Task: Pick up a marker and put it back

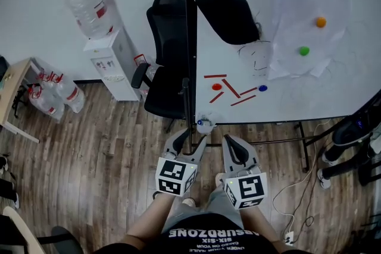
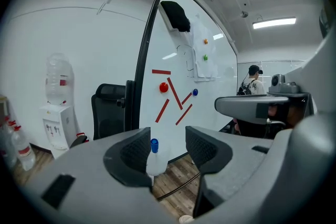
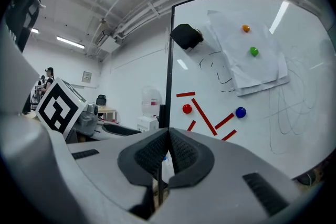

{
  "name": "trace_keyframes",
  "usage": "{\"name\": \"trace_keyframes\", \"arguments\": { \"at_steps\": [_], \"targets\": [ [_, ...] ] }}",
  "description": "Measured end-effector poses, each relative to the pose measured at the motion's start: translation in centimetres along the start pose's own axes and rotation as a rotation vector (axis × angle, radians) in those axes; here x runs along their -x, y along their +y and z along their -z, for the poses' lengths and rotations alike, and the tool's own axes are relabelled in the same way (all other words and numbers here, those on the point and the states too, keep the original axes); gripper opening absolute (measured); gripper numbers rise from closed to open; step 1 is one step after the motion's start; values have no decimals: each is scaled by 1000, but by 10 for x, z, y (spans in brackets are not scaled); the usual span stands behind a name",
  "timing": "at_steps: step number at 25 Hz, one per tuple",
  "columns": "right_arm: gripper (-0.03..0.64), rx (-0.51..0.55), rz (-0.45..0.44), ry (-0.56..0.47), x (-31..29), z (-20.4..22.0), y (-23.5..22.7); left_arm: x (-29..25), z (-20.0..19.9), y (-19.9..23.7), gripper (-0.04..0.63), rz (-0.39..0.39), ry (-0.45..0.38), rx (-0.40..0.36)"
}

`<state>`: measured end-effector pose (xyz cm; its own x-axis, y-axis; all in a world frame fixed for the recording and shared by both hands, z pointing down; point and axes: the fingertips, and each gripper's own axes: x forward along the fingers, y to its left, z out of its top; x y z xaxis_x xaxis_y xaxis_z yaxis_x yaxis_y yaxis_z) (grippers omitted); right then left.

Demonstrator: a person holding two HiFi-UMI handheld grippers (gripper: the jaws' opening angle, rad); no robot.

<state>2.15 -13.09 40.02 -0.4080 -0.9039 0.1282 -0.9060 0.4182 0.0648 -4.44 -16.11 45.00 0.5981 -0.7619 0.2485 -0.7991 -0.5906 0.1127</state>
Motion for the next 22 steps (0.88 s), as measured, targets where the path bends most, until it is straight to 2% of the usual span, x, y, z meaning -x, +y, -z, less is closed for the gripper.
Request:
{"name": "trace_keyframes", "arguments": {
  "at_steps": [11, 22],
  "targets": [
    [-2, 3, -61, 10, -24, -1, -20, -32, 14, 12, 192, -54, 55, 27],
    [-2, -3, -93, 39, -37, 9, -30, -60, 39, 21, 192, -65, 111, 104]
  ]
}}
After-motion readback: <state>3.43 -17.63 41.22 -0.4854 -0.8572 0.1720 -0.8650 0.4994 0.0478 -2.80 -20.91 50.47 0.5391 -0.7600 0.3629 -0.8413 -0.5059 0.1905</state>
